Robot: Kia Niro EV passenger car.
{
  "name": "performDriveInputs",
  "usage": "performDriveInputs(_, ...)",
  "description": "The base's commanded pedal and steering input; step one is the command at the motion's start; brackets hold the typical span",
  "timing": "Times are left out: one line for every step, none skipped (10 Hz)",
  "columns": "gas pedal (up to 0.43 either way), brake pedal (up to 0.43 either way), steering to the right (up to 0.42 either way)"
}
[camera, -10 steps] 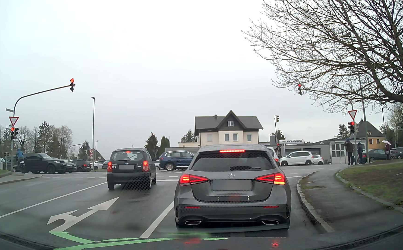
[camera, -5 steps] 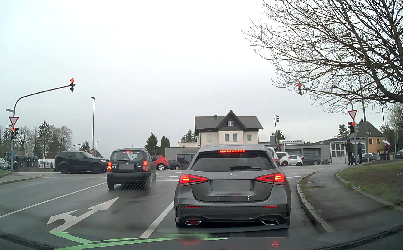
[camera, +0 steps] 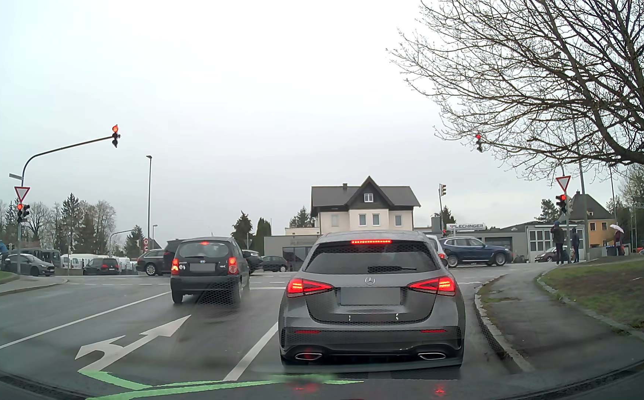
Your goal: Follow the waypoints while adhering to traffic rules and regulations
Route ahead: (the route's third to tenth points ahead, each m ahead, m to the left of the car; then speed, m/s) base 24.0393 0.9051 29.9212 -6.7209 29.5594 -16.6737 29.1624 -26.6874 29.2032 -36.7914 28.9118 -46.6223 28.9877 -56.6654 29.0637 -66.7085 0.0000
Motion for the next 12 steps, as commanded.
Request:
performDriveInputs(0.000, 0.451, 0.160)
performDriveInputs(0.000, 0.451, 0.161)
performDriveInputs(0.000, 0.451, 0.161)
performDriveInputs(0.000, 0.451, 0.160)
performDriveInputs(0.000, 0.451, 0.160)
performDriveInputs(0.000, 0.445, 0.161)
performDriveInputs(0.000, 0.445, 0.161)
performDriveInputs(0.000, 0.445, 0.161)
performDriveInputs(0.000, 0.451, 0.161)
performDriveInputs(0.000, 0.445, 0.161)
performDriveInputs(0.000, 0.451, 0.161)
performDriveInputs(0.000, 0.451, 0.160)
